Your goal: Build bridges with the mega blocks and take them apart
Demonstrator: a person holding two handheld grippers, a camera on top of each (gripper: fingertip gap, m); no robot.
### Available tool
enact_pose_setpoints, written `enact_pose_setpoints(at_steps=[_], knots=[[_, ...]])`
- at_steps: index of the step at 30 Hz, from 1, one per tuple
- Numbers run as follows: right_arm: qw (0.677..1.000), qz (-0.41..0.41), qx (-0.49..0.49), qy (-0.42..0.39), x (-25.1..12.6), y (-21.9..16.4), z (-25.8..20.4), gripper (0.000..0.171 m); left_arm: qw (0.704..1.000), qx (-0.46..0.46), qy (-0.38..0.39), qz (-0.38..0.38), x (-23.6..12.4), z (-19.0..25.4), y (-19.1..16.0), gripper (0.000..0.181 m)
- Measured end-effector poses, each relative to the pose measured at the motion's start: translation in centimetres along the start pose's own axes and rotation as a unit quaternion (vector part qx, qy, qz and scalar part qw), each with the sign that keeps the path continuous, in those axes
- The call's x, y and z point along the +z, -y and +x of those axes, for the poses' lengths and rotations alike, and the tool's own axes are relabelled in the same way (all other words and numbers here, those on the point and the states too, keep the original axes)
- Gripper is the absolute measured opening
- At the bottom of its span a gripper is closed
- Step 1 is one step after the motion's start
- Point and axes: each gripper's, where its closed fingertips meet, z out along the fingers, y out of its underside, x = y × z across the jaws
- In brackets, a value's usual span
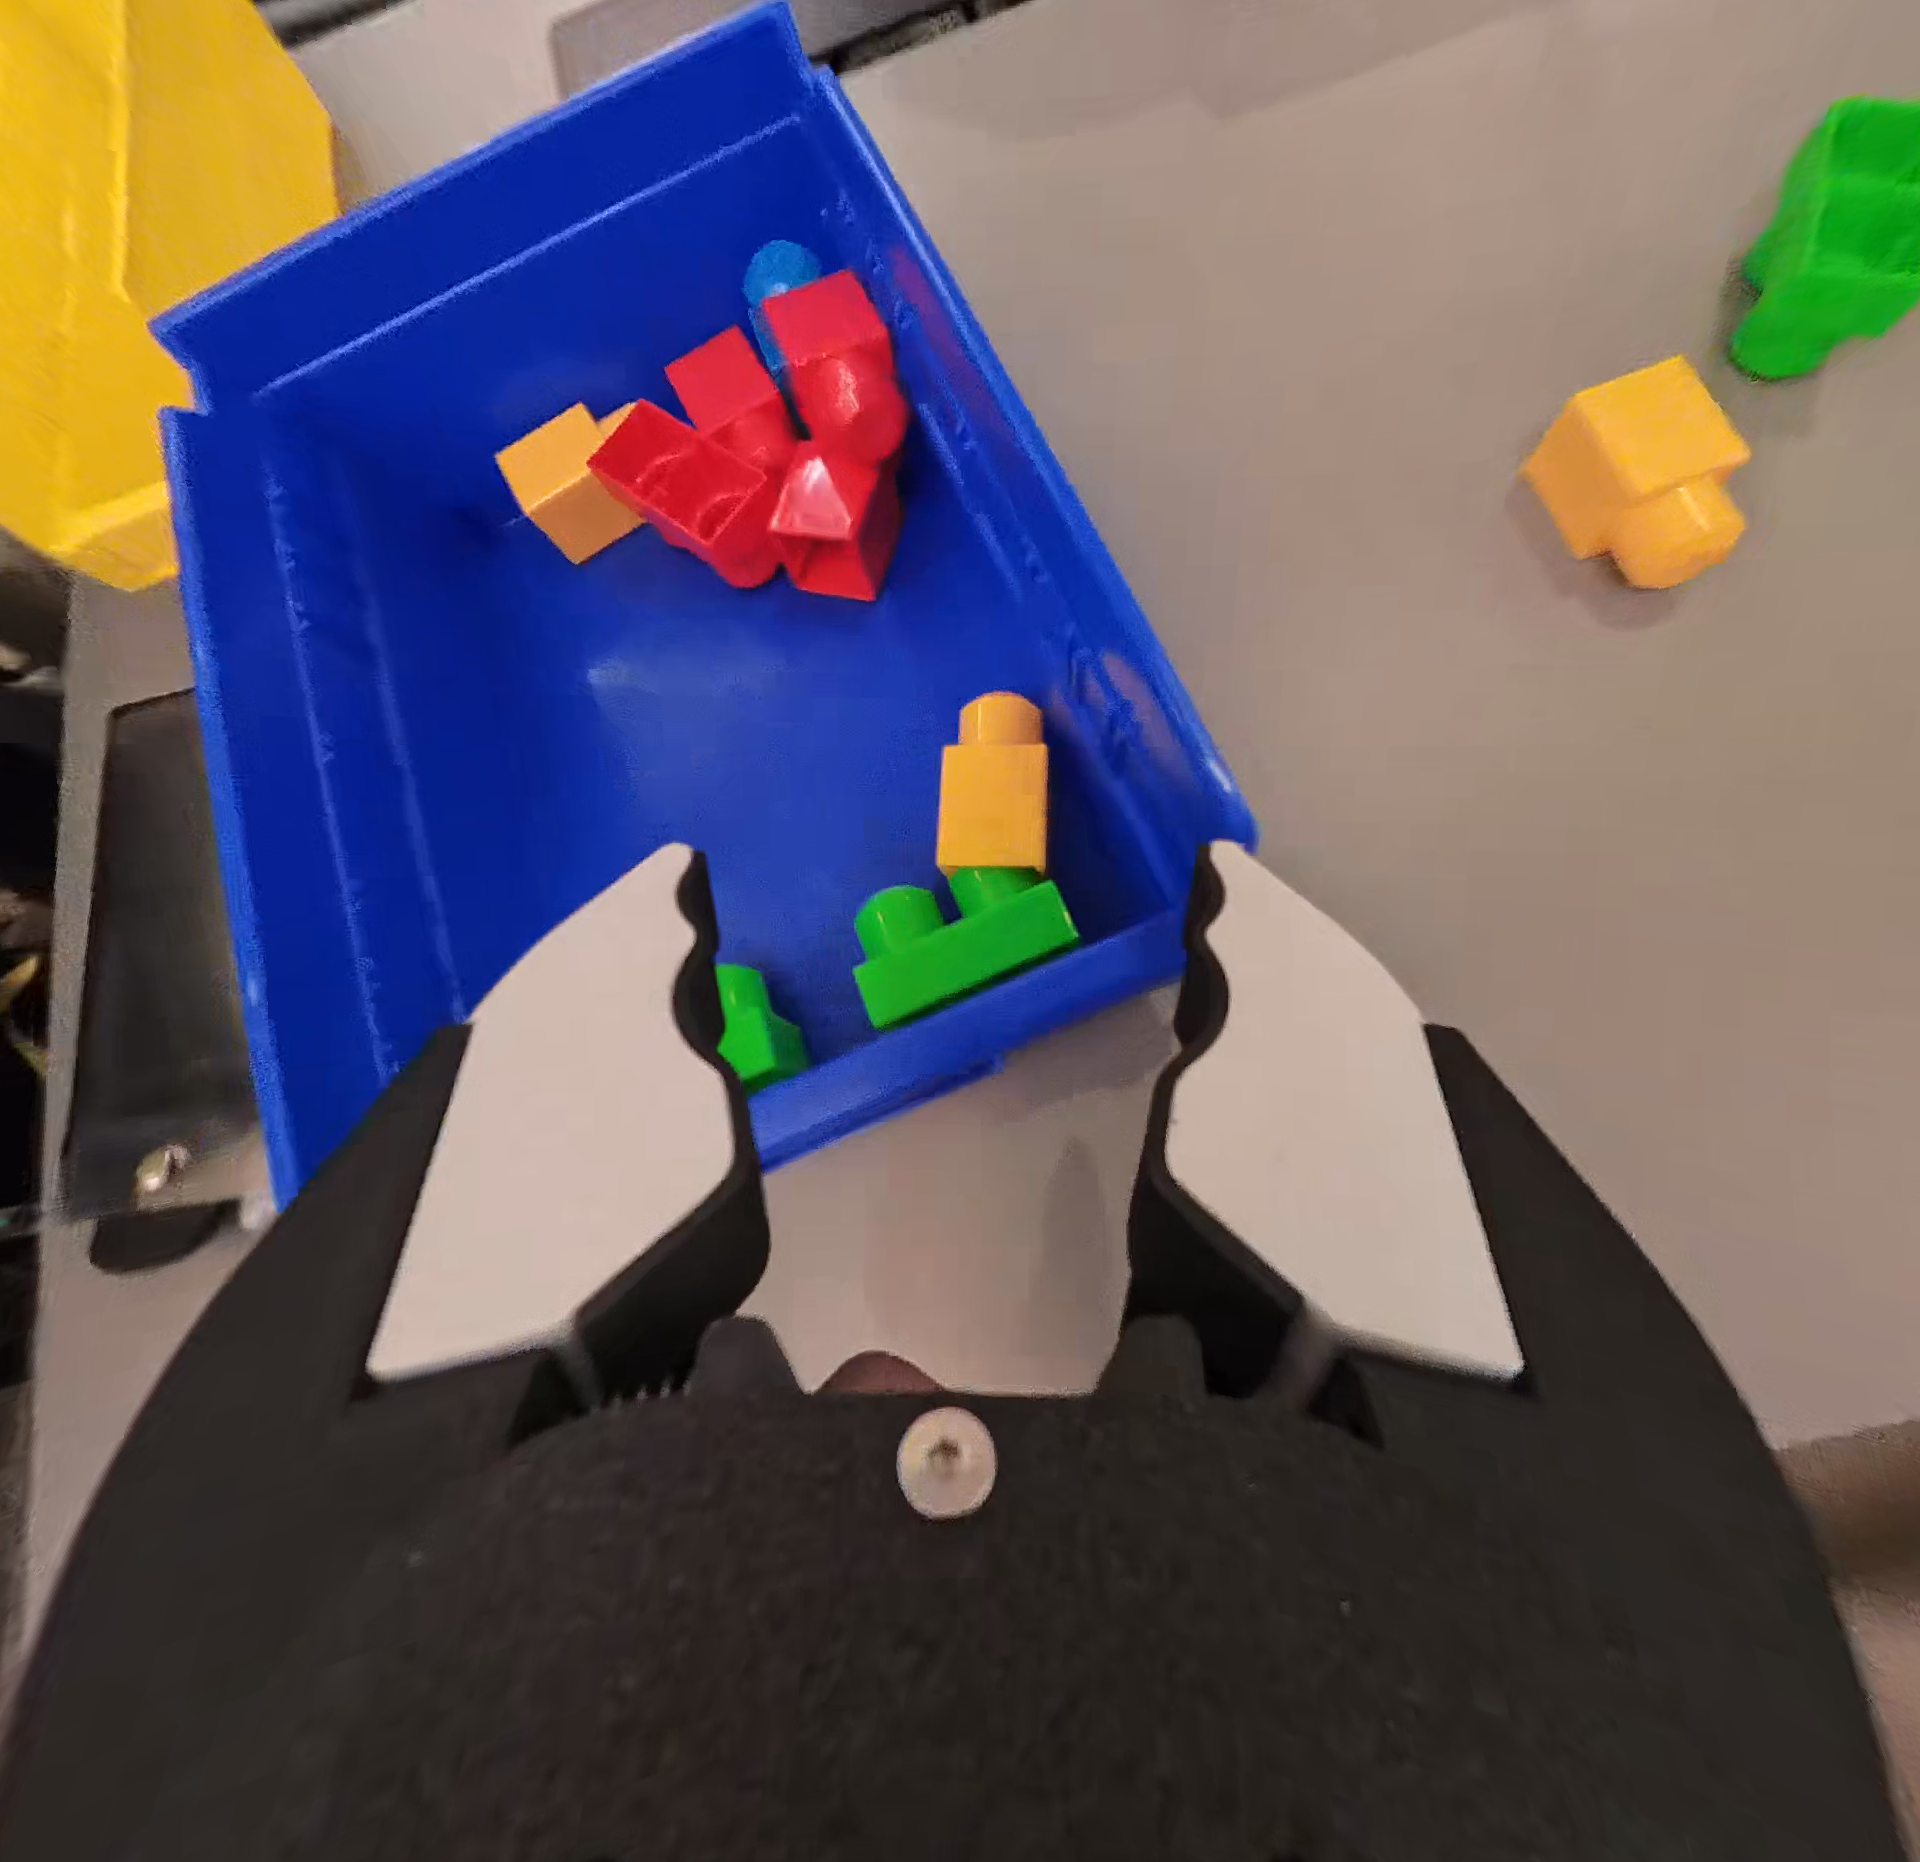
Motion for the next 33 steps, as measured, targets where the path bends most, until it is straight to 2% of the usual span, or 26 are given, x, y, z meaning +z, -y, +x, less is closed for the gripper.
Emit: enact_pose_setpoints(at_steps=[5, 7, 13, 19, 28, 33], knots=[[1.000, 0.004, 0.004, -0.001, -0.3, 0.1, 0.4, 0.072, 0.993, 0.015, -0.032, -0.113, 4.1, -2.6, -1.2, 0.083], [1.000, 0.003, 0.004, -0.001, -0.3, 0.1, 0.5, 0.072, 0.986, 0.016, -0.060, -0.154, 5.7, -2.1, -2.1, 0.083], [1.000, 0.000, 0.005, 0.000, -0.2, -0.1, 0.6, 0.072, 0.970, 0.037, -0.072, -0.228, 8.7, -0.9, -3.4, 0.081], [1.000, 0.000, 0.006, 0.003, -0.1, -0.2, 0.6, 0.071, 0.960, 0.046, -0.077, -0.264, 10.1, -0.5, -4.2, 0.078], [1.000, -0.003, 0.006, 0.008, 0.0, -0.5, 0.7, 0.071, 0.946, 0.010, -0.124, -0.298, 11.0, 0.0, -5.2, 0.065], [1.000, -0.004, 0.008, 0.006, -0.1, -0.5, 0.9, 0.070, 0.947, 0.021, -0.121, -0.296, 11.1, 0.4, -5.5, 0.039]])
